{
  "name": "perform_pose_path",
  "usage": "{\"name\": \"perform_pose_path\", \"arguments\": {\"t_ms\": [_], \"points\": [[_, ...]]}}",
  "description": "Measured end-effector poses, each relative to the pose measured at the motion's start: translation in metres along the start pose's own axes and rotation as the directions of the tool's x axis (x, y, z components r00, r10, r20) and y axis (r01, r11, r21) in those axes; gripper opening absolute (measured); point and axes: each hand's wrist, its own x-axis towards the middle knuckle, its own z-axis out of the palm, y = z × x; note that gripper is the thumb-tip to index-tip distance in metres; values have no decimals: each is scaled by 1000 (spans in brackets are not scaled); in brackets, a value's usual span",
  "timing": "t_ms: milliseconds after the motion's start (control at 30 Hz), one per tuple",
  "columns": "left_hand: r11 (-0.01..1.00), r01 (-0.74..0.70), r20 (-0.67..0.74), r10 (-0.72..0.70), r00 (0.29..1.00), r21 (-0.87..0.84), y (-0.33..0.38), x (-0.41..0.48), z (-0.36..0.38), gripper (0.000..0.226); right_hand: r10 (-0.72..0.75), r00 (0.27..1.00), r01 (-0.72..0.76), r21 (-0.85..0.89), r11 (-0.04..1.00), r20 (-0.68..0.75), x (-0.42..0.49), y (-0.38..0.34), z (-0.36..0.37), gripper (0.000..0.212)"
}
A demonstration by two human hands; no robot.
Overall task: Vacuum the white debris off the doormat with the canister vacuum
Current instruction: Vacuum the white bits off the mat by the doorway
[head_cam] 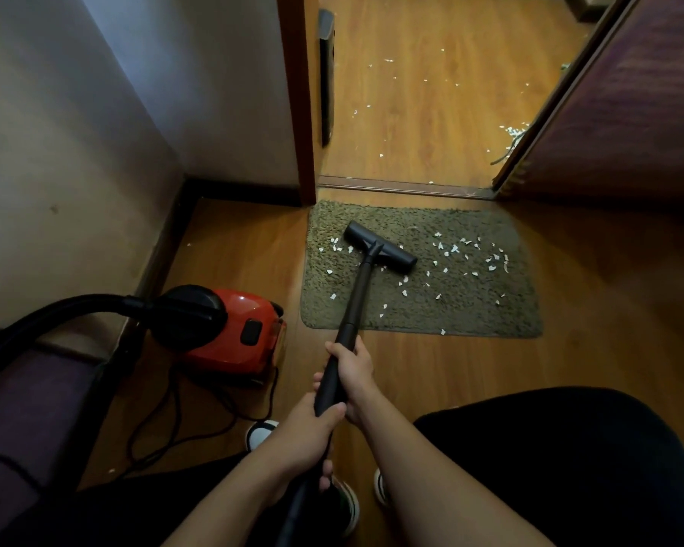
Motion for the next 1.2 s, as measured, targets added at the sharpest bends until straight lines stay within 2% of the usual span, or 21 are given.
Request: {"name": "perform_pose_path", "arguments": {"t_ms": [467, 833, 1033, 1200], "points": [[997, -68, -7, 68, 998, -21, 55, 45, 12, 13, -28, 1000, 28, -46, 999, 11, 56, -53, 1, 30], [999, -25, -90, 22, 996, -39, 16, 6, -19, 18, 9, 995, -6, -34, 999, 98, 14, -15, 34, 32], [1000, -1, -131, -3, 991, -31, -11, -11, -35, 40, 24, 992, -17, -60, 998, 126, -15, 4, 44, 34], [999, 15, -105, -20, 994, -48, -23, -29, -41, 29, 31, 990, -21, -76, 997, 135, -37, 15, 47, 28]]}}
